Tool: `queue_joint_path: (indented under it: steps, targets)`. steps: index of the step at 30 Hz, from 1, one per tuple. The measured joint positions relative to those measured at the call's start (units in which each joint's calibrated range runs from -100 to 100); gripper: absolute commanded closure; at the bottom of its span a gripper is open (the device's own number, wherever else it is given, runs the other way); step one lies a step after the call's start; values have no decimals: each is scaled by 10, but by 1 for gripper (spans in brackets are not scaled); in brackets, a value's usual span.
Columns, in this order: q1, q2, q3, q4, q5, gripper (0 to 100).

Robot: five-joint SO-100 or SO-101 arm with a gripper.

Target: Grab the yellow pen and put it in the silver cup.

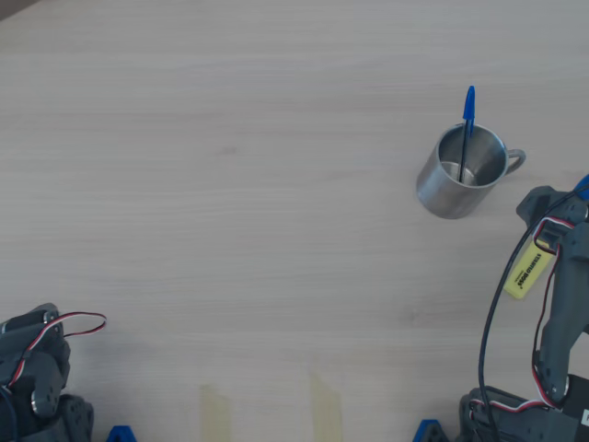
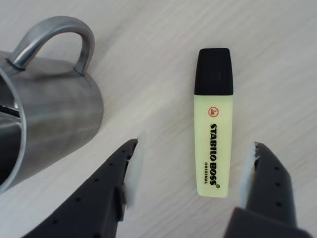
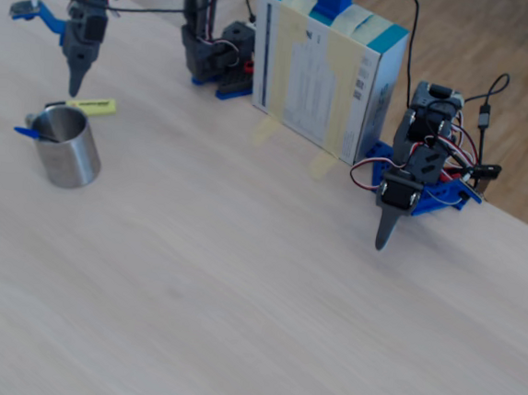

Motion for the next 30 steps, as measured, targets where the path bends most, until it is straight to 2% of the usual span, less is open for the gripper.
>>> queue_joint_path:
  steps: [30]
  targets:
    - [41,136,-19,0,0,69]
